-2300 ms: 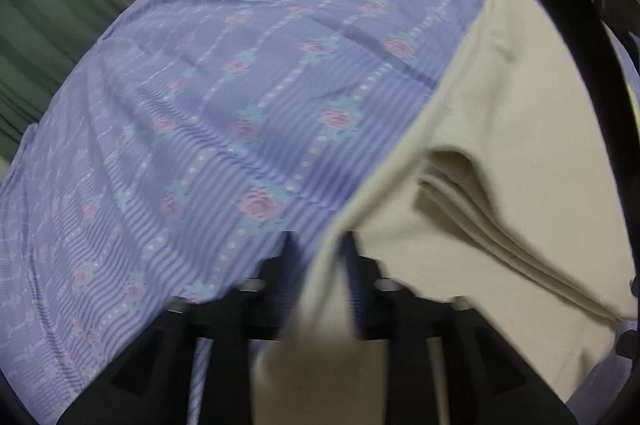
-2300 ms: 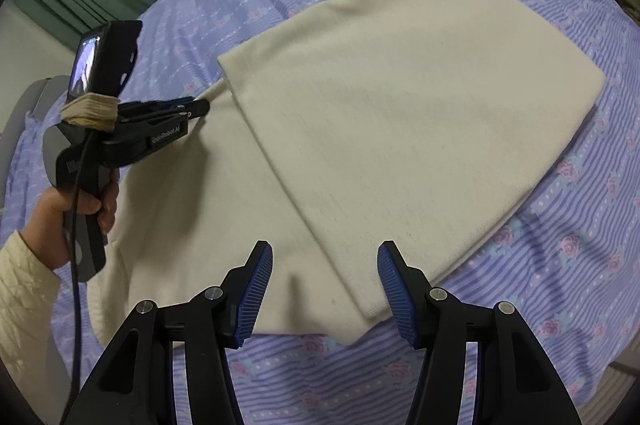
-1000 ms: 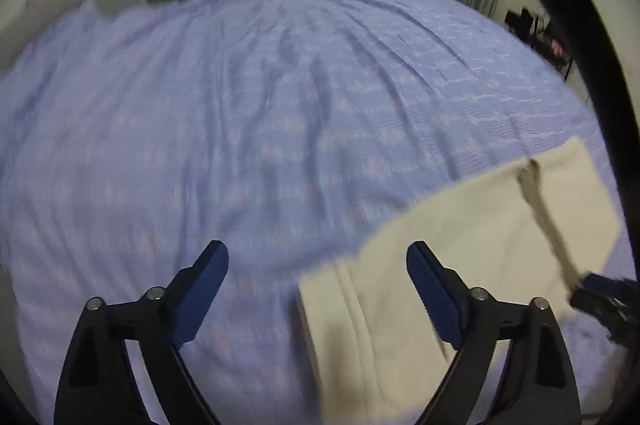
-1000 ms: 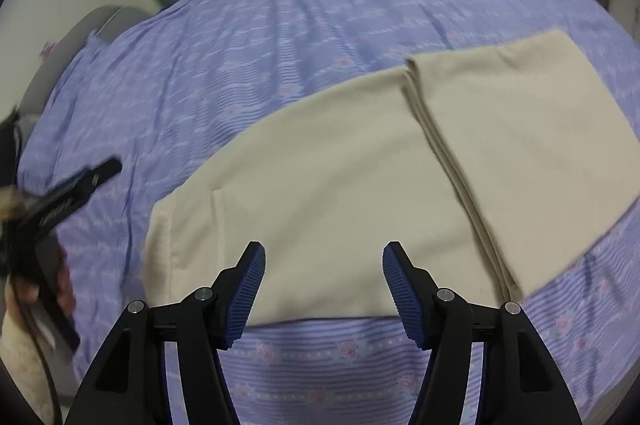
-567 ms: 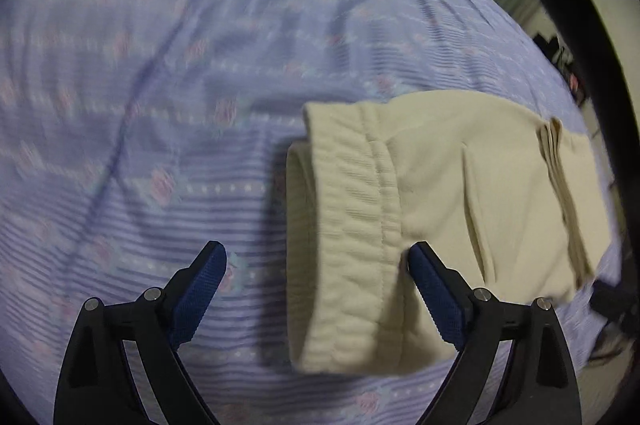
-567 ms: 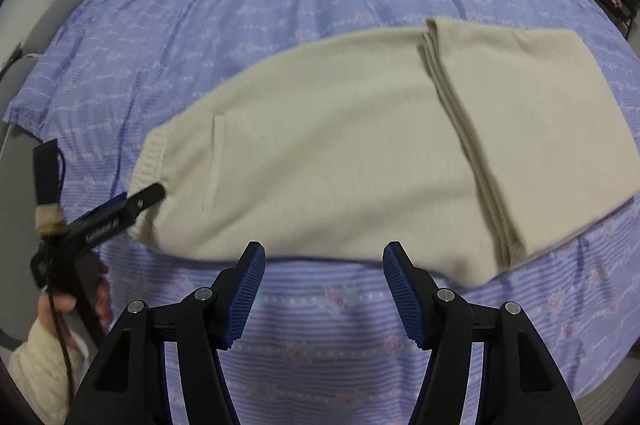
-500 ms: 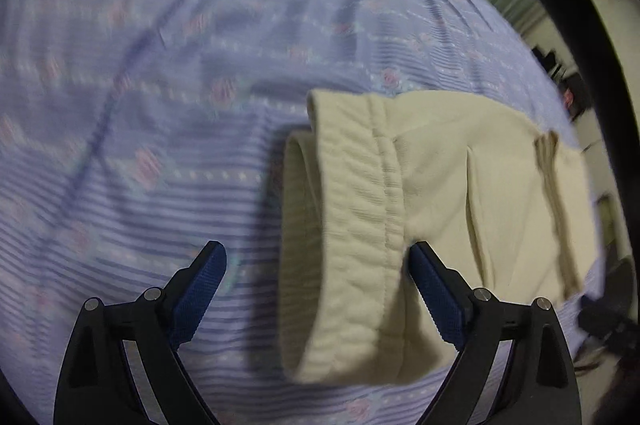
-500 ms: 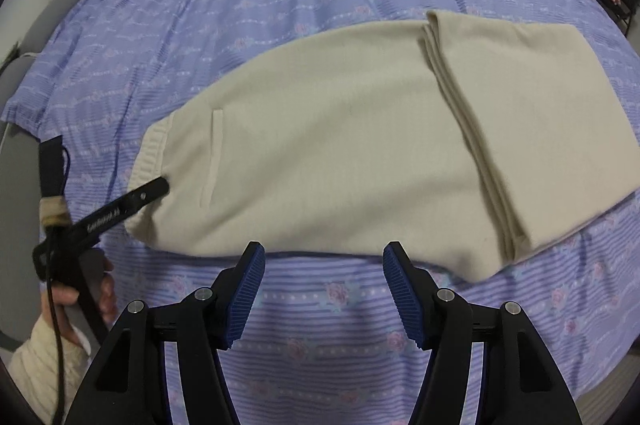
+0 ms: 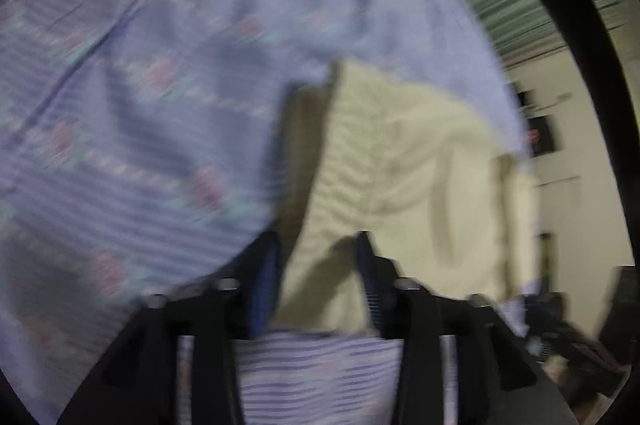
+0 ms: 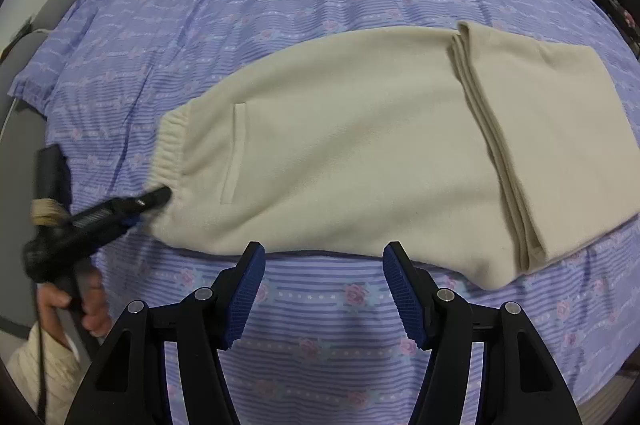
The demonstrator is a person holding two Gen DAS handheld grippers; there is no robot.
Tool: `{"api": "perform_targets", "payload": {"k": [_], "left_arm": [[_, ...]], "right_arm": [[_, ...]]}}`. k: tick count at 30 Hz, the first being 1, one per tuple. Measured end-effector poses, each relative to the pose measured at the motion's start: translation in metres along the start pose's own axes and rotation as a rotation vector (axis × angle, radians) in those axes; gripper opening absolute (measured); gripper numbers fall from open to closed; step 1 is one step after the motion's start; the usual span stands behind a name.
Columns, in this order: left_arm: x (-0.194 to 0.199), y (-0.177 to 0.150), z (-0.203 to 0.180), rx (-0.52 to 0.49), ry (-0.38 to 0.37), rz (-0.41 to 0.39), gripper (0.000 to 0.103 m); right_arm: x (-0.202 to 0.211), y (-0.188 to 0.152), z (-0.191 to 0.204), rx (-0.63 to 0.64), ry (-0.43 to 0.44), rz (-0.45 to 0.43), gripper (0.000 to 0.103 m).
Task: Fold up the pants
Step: 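Grasp the elastic waistband with the left tool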
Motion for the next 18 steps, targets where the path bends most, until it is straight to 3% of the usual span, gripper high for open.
{"api": "perform_targets", "payload": {"k": [1, 3, 5, 6, 11, 18], "left_arm": [[0.006, -0.004, 0.000, 0.019, -0.001, -0.026, 0.051], [0.017, -0.013, -0.001, 0.040, 0.042, -0.062, 0.068], [0.033, -0.027, -0.005, 0.031, 0.142, -0.092, 0.069], [0.036, -0.032, -0.007, 0.024, 0.141, -0.095, 0.069], [0.036, -0.067, -0.012, 0.112, -0.023, -0.082, 0.070], [-0.002, -0.063, 0.009, 0.382, -0.184, -0.129, 0.067]], "right_arm": [[0.001, 0.001, 0.001, 0.002, 0.001, -0.001, 0.062], [0.003, 0.001, 0.001, 0.006, 0.010, -0.007, 0.062], [0.002, 0.000, 0.000, 0.002, 0.009, -0.003, 0.062], [0.002, 0.000, -0.002, -0.006, 0.015, 0.000, 0.062], [0.003, -0.005, -0.012, -0.060, 0.041, 0.016, 0.062], [0.002, -0.011, -0.010, -0.052, 0.033, 0.024, 0.062]]}}
Point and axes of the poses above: each gripper's, at about its wrist camera, not at the fingertips, and x roughly against the way its jaws point, z to its left, y to its top, the point moved 1 cm from there along -x, roughly the way its jaws point, and after that the axes turned 3 degrees about -x, right-handed, at the moved point
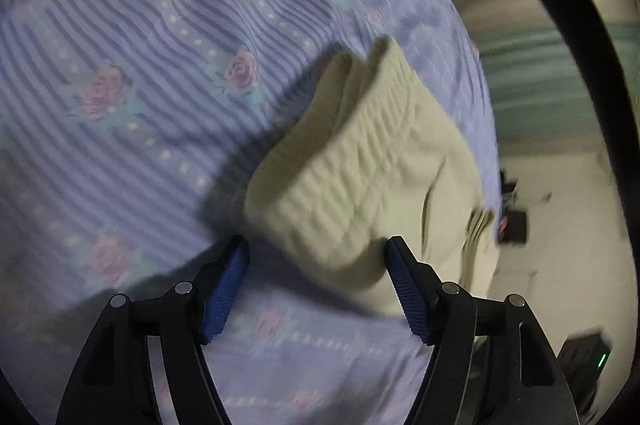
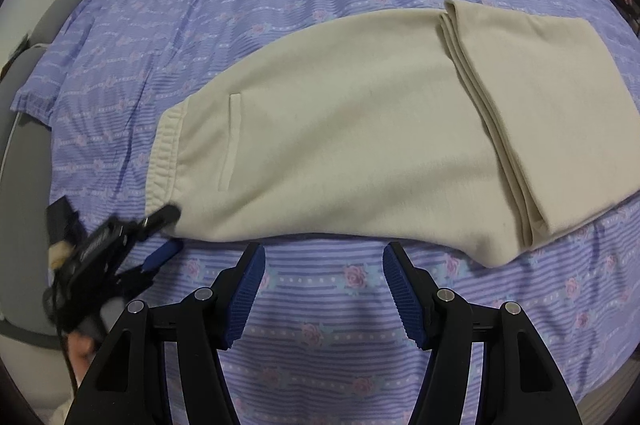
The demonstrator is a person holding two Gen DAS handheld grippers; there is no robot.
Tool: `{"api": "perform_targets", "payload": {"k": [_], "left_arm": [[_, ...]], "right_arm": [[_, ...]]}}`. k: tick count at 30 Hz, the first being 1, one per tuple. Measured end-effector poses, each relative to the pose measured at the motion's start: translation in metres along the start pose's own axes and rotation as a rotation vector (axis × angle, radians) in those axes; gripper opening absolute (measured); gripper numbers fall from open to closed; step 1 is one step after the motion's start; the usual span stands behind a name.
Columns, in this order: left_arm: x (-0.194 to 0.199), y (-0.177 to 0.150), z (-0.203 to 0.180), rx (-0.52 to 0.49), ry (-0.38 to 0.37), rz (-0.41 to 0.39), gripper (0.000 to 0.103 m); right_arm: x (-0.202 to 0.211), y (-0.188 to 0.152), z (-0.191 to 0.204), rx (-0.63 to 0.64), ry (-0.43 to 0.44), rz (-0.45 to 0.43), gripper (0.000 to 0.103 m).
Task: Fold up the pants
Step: 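Grasp the elastic waistband with the left tool, then lift the waistband with the left tool and fold it over the trousers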
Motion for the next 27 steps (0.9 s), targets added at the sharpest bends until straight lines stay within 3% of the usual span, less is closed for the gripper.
{"api": "perform_targets", "payload": {"k": [1, 2, 6, 9, 11, 15, 18, 22, 27], "left_arm": [[0.001, 0.003, 0.001, 0.012, -0.009, -0.011, 0.064], [0.002, 0.007, -0.005, 0.005, -0.015, -0.024, 0.054], [0.022, 0.013, -0.041, -0.127, -0.031, -0.084, 0.053], [0.021, 0.011, -0.053, -0.186, -0.004, -0.113, 0.054], [0.005, 0.014, -0.044, -0.145, 0.060, -0.097, 0.054], [-0.018, 0.023, -0.024, -0.022, 0.055, -0.099, 0.063], [-0.025, 0.024, -0.026, -0.024, 0.099, -0.086, 0.059], [-0.015, 0.026, -0.052, -0.160, 0.187, -0.091, 0.032], [0.013, 0.011, -0.106, -0.405, 0.291, -0.138, 0.024]], "right_arm": [[0.000, -0.001, 0.002, 0.009, -0.003, 0.000, 0.062], [0.001, -0.002, 0.004, 0.017, -0.003, 0.001, 0.062], [0.003, -0.005, 0.007, 0.033, 0.018, -0.006, 0.062], [0.002, -0.004, 0.003, 0.014, 0.012, -0.011, 0.062], [0.000, -0.002, -0.003, -0.008, 0.007, -0.008, 0.062], [-0.004, 0.004, -0.013, -0.040, -0.020, -0.019, 0.062], [-0.007, 0.010, -0.019, -0.048, -0.052, -0.032, 0.062], [-0.003, 0.018, -0.028, -0.058, -0.090, -0.061, 0.062], [0.007, 0.026, -0.041, -0.078, -0.115, -0.086, 0.062]]}}
Point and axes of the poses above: each gripper's, at about its wrist camera, not at the fingertips, and x roughly against the way its jaws point, z to its left, y to its top, the point moved 1 cm from there along -x, roughly the way its jaws point, and after that the axes turned 3 degrees about -x, right-handed, at the moved point
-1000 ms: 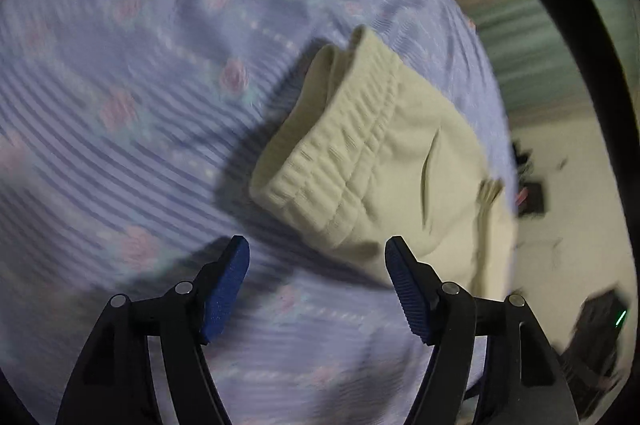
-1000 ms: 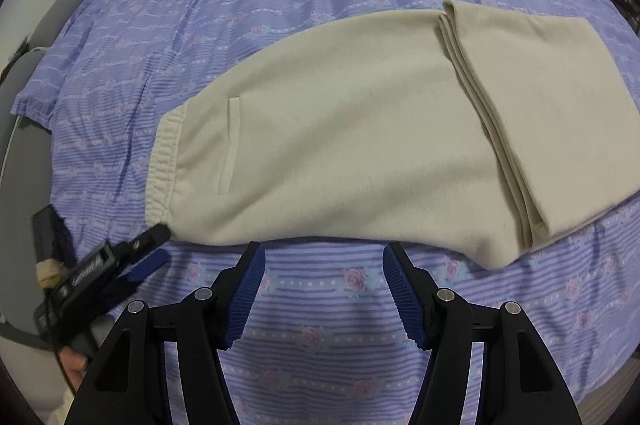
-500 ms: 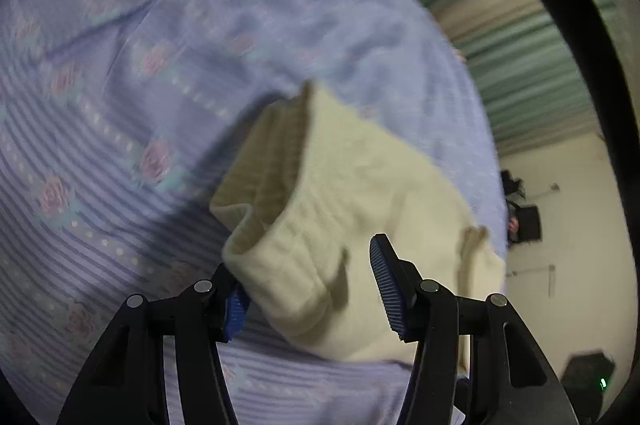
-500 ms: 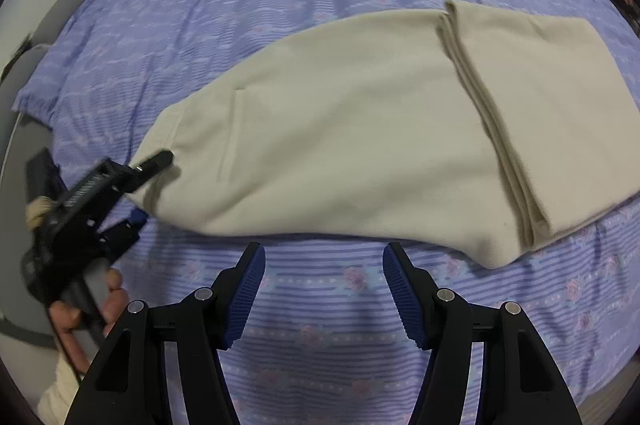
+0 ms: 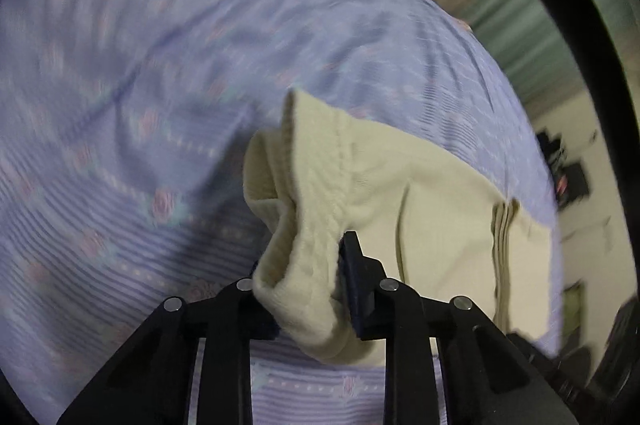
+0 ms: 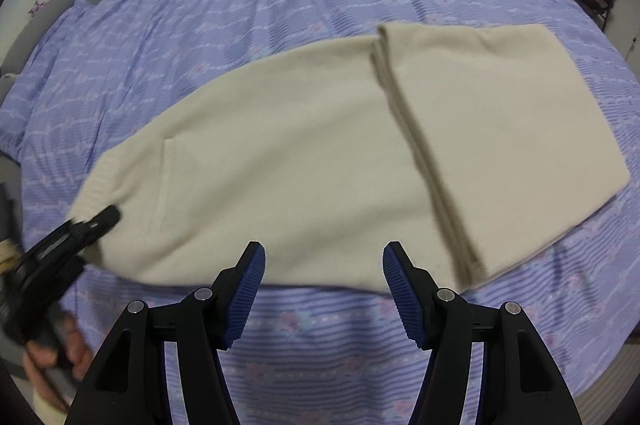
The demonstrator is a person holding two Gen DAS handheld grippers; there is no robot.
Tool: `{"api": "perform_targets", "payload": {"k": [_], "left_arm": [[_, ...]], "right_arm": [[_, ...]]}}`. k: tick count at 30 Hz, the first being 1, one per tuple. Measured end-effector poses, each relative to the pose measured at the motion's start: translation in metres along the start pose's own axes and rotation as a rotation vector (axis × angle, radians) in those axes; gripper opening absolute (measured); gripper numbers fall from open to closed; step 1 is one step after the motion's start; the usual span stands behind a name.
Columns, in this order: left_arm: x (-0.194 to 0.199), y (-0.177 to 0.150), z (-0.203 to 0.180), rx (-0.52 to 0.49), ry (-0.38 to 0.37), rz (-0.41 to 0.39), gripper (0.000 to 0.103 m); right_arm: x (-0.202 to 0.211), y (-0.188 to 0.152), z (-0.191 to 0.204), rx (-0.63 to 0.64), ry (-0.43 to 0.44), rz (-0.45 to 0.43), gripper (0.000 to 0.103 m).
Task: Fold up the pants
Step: 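Lift the waistband with the left tool and fold it over the trousers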
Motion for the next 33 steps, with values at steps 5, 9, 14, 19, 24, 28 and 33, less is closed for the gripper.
{"api": "perform_targets", "payload": {"k": [5, 9, 14, 19, 24, 28, 33], "left_arm": [[0.041, 0.006, -0.063, -0.184, 0.086, -0.096, 0.021], [0.069, 0.012, -0.104, -0.217, 0.103, -0.157, 0.020], [0.107, 0.009, -0.171, -0.253, 0.115, -0.239, 0.019], [0.119, -0.007, -0.247, -0.323, 0.139, -0.282, 0.018], [0.116, -0.018, -0.333, -0.367, 0.125, -0.293, 0.016], [0.097, -0.024, -0.393, -0.392, 0.126, -0.294, 0.016], [0.060, -0.035, -0.465, -0.429, 0.115, -0.260, 0.015]], "right_arm": [[0.023, 0.013, -0.022, 0.007, 0.013, -0.033, 0.062], [0.056, 0.021, -0.059, 0.011, 0.030, -0.065, 0.062], [0.096, 0.029, -0.112, 0.008, 0.063, -0.093, 0.062], [0.128, 0.042, -0.169, 0.051, 0.090, -0.124, 0.062], [0.154, 0.059, -0.230, 0.055, 0.114, -0.160, 0.062], [0.162, 0.075, -0.275, 0.054, 0.146, -0.174, 0.062], [0.158, 0.093, -0.330, 0.050, 0.161, -0.173, 0.062]]}}
Point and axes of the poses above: each gripper's, at about its wrist camera, not at the fingertips, and x roughly against the way its jaws point, z to its left, y to its top, the point moved 1 cm from there along -x, roughly the way its jaws point, and after that the axes turned 3 degrees about -x, right-handed, at the moved point
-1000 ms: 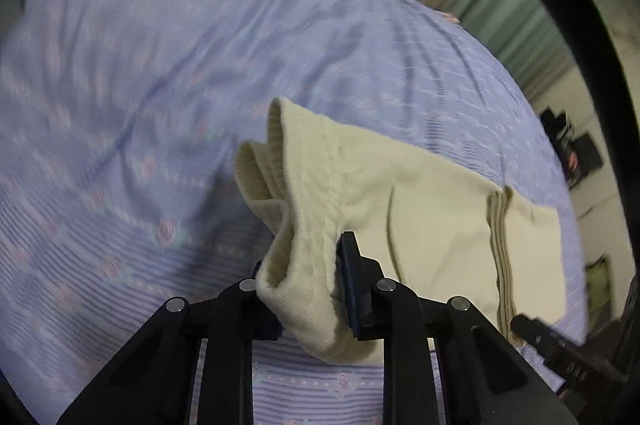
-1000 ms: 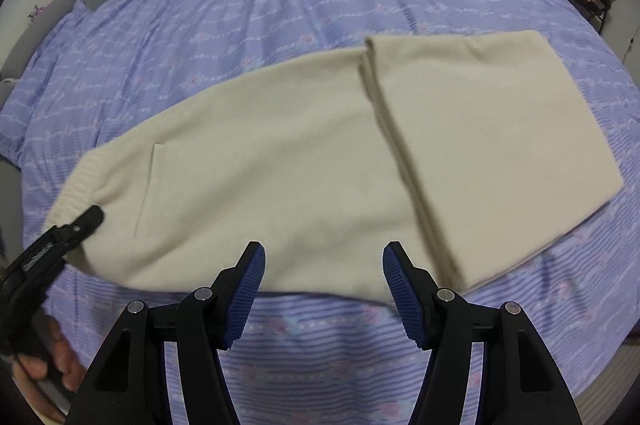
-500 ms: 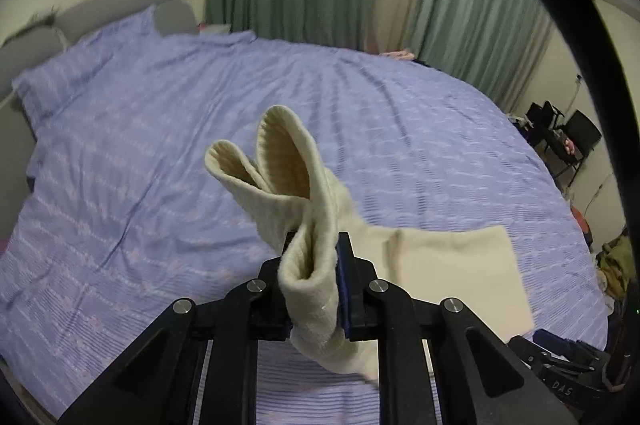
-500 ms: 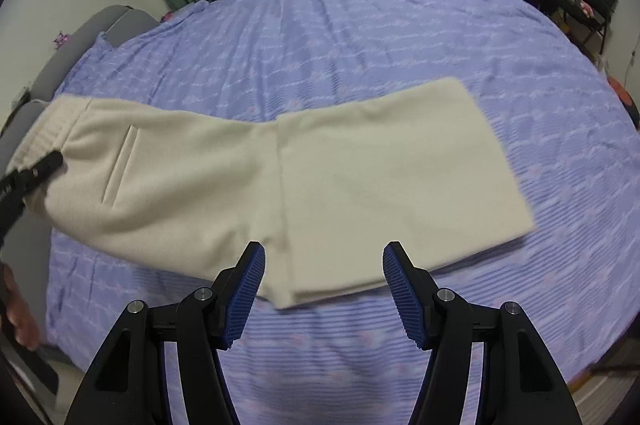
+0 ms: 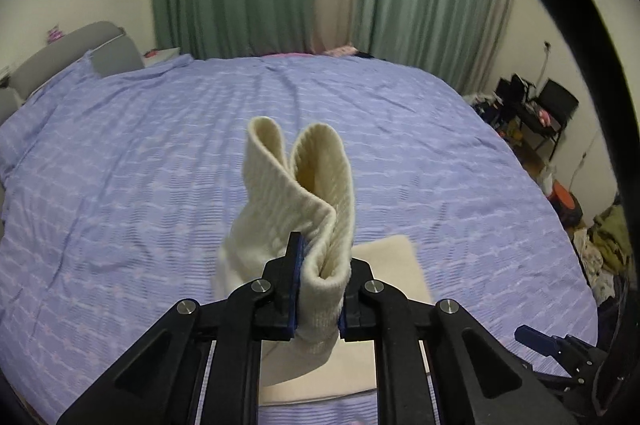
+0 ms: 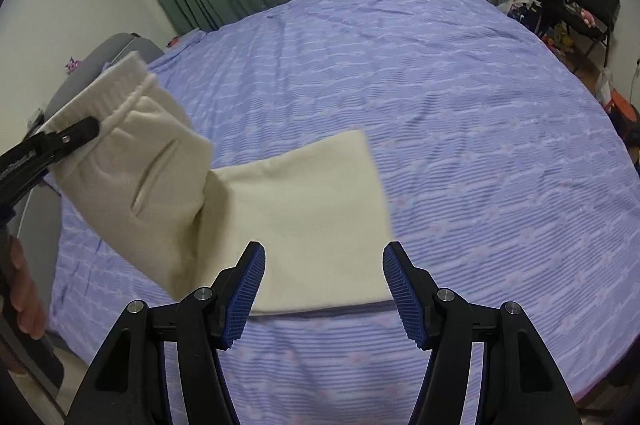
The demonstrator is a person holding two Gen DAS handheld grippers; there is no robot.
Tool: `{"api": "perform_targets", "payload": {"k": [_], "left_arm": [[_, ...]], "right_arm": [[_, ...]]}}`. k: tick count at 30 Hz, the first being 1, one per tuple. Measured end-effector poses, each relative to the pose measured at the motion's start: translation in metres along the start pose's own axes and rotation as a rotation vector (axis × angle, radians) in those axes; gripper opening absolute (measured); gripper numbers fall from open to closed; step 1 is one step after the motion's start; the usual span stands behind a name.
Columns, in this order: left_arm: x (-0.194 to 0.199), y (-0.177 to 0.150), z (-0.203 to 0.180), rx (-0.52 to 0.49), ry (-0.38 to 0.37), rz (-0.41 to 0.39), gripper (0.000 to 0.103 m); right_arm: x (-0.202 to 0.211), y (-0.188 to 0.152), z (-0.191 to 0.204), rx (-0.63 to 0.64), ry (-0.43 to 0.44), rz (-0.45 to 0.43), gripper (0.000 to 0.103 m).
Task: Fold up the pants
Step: 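Lift the waistband with the left tool and fold it over the trousers, then open the left tool and press the folded cream trousers flat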
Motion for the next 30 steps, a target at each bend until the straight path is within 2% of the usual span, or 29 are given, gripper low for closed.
{"api": "perform_targets", "payload": {"k": [9, 11, 13, 14, 15, 16, 17, 20, 22, 26, 30], "left_arm": [[-0.083, -0.017, -0.115, -0.140, 0.002, 0.135, 0.015], [-0.105, -0.029, -0.134, -0.187, -0.002, 0.194, 0.017], [-0.119, -0.040, -0.148, -0.215, -0.020, 0.246, 0.025], [-0.120, -0.044, -0.153, -0.220, -0.045, 0.261, 0.038], [-0.118, -0.046, -0.152, -0.221, -0.055, 0.259, 0.058], [-0.111, -0.047, -0.155, -0.222, -0.051, 0.238, 0.068], [-0.097, -0.048, -0.155, -0.230, -0.038, 0.189, 0.078], [-0.075, -0.053, -0.141, -0.269, -0.010, 0.137, 0.080], [-0.066, -0.060, -0.123, -0.289, 0.047, 0.132, 0.080], [-0.062, -0.087, -0.065, -0.249, 0.158, 0.186, 0.080], [-0.075, -0.109, -0.009, -0.103, 0.224, 0.262, 0.080]], "right_arm": [[-0.019, -0.002, -0.080, -0.066, -0.029, 0.025, 0.062], [-0.023, -0.006, -0.094, -0.085, -0.044, 0.033, 0.062], [-0.025, -0.009, -0.106, -0.097, -0.066, 0.041, 0.062], [-0.026, -0.012, -0.111, -0.104, -0.079, 0.047, 0.062], [-0.027, -0.013, -0.115, -0.110, -0.085, 0.053, 0.062], [-0.027, -0.015, -0.119, -0.116, -0.088, 0.059, 0.062], [-0.027, -0.016, -0.122, -0.121, -0.089, 0.064, 0.062], [-0.030, -0.017, -0.125, -0.116, -0.078, 0.074, 0.062], [-0.033, -0.014, -0.120, -0.086, -0.051, 0.062, 0.062], [-0.048, -0.005, -0.101, -0.028, 0.048, 0.050, 0.062], [-0.079, 0.008, -0.076, 0.033, 0.139, 0.037, 0.062]]}}
Point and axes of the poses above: each gripper's, at about its wrist camera, not at the fingertips, and x roughly against the way its jaws point, z to its left, y to its top, the point moved 1 cm from there along -x, roughly the way its jaws point, and after that the axes turned 3 degrees about -x, right-handed, at the moved point
